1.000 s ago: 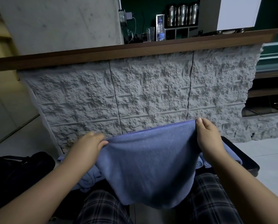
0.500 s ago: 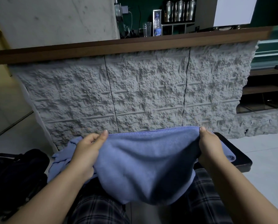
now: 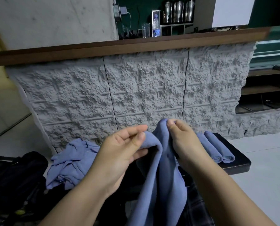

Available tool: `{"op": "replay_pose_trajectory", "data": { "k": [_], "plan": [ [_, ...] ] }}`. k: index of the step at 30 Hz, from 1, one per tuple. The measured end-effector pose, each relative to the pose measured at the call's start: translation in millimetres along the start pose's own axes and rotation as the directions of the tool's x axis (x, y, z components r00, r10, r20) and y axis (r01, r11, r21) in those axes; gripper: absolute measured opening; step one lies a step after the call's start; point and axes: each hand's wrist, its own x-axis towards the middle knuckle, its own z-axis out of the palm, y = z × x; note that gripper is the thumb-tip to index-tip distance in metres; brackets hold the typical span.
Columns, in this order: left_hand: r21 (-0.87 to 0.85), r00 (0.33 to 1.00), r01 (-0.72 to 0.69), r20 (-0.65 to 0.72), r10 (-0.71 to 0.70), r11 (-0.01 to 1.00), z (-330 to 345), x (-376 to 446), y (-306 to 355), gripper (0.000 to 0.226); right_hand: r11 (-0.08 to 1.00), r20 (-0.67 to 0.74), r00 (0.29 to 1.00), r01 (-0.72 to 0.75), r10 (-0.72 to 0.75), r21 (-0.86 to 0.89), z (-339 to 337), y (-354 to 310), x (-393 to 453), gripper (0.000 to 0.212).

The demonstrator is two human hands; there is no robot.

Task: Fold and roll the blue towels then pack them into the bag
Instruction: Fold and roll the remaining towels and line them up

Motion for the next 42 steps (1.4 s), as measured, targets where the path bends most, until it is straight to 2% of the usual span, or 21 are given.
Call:
{"op": "replay_pose_trajectory", "data": {
  "k": [4, 6, 9, 10, 12, 13, 14, 15, 18, 23, 25, 32, 34, 38, 42],
  "plan": [
    [0.117, 0.984, -0.029, 0.175, 0.009, 0.993, -0.8, -4.0, -3.0, 0.046, 0.996, 0.180, 0.983, 0.043, -0.029, -0.076, 0.8, -12.4, -7.7, 0.031],
    [0.179, 0.987, -0.088, 0.152, 0.061, 0.980, 2.2, -2.6, -3.6, 0.040, 0.999, 0.251, 0.967, 0.037, -0.032, -0.016, -3.9, -15.0, -12.6, 0.032],
    [0.278, 0.979, -0.199, 0.021, 0.201, 0.940, 4.4, 2.4, -4.2, 0.023, 0.996, 0.339, 0.940, 0.005, -0.035, 0.087, -8.3, -19.7, -18.7, 0.028],
    [0.368, 0.962, -0.249, -0.011, 0.272, 0.896, 2.9, 4.5, -5.8, 0.018, 0.995, 0.361, 0.932, -0.002, -0.036, 0.105, -8.8, -20.9, -20.1, 0.027],
    [0.651, 0.897, -0.312, -0.039, 0.441, 0.692, -2.5, 7.0, -7.3, 0.014, 0.996, 0.371, 0.928, -0.012, -0.023, 0.094, -8.8, -22.5, -20.9, 0.022],
    [0.745, 0.860, -0.330, -0.016, 0.510, 0.580, -5.2, 7.5, -7.5, 0.013, 0.997, 0.377, 0.926, -0.018, -0.013, 0.078, -8.6, -23.6, -21.3, 0.022],
    [0.781, 0.843, -0.347, 0.016, 0.538, 0.519, -6.5, 7.5, -7.6, 0.012, 0.998, 0.390, 0.921, -0.017, -0.008, 0.062, -8.9, -25.0, -22.3, 0.026],
    [0.779, 0.848, -0.355, 0.036, 0.528, 0.517, -5.9, 6.3, -7.1, 0.010, 0.998, 0.403, 0.915, -0.017, -0.006, 0.055, -9.0, -26.5, -23.9, 0.028],
    [0.736, 0.900, -0.317, 0.035, 0.434, 0.598, -3.4, 2.8, -7.8, 0.010, 0.998, 0.426, 0.904, -0.006, -0.024, 0.070, -11.0, -26.8, -27.8, 0.022],
    [0.766, 0.871, -0.355, 0.062, 0.488, 0.535, -1.8, 1.2, -9.7, 0.004, 0.997, 0.488, 0.872, -0.008, -0.030, 0.076, -12.7, -30.3, -34.0, 0.022],
    [0.773, 0.873, -0.349, 0.063, 0.484, 0.529, -1.0, 0.3, -10.2, 0.012, 0.998, 0.483, 0.875, -0.004, -0.030, 0.068, -12.1, -27.6, -33.9, 0.026],
    [0.791, 0.861, -0.358, 0.075, 0.502, 0.497, 1.0, -1.6, -10.6, 0.017, 0.998, 0.503, 0.863, 0.009, -0.036, 0.056, -9.4, -25.5, -36.9, 0.022],
    [0.799, 0.861, -0.342, 0.057, 0.505, 0.494, 1.2, -1.2, -11.8, 0.022, 0.998, 0.520, 0.853, 0.021, -0.048, 0.057, -9.3, -26.6, -37.1, 0.020],
    [0.807, 0.868, -0.310, 0.024, 0.496, 0.503, 0.1, 1.3, -14.0, 0.013, 0.997, 0.549, 0.832, 0.057, -0.080, 0.059, -8.2, -25.1, -36.8, 0.020],
    [0.784, 0.873, -0.311, 0.012, 0.487, 0.537, -4.0, 2.8, -11.6, 0.023, 0.989, 0.511, 0.849, 0.090, -0.138, 0.117, -6.2, -20.3, -37.9, 0.012]
  ]
}}
